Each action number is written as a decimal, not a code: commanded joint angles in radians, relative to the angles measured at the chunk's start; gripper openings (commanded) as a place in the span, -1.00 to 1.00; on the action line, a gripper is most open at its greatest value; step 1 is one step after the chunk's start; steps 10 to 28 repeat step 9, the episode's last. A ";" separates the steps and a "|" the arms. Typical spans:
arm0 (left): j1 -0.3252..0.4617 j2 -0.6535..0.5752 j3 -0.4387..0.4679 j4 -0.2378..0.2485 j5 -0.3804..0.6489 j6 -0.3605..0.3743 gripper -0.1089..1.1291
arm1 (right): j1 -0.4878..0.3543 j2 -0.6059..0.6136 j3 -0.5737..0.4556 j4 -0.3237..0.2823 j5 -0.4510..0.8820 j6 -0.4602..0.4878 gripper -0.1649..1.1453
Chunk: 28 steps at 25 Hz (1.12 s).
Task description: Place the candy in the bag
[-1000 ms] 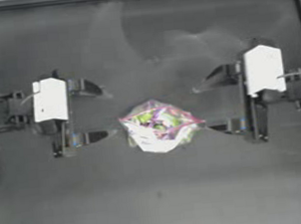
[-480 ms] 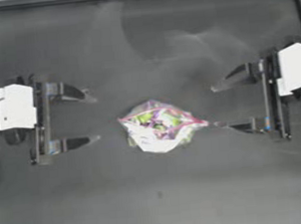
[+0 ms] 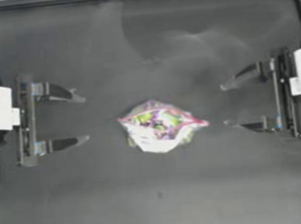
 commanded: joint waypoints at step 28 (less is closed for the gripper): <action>-0.002 -0.127 0.066 0.000 -0.009 0.002 0.80 | -0.018 -0.067 0.046 -0.006 -0.029 0.000 0.73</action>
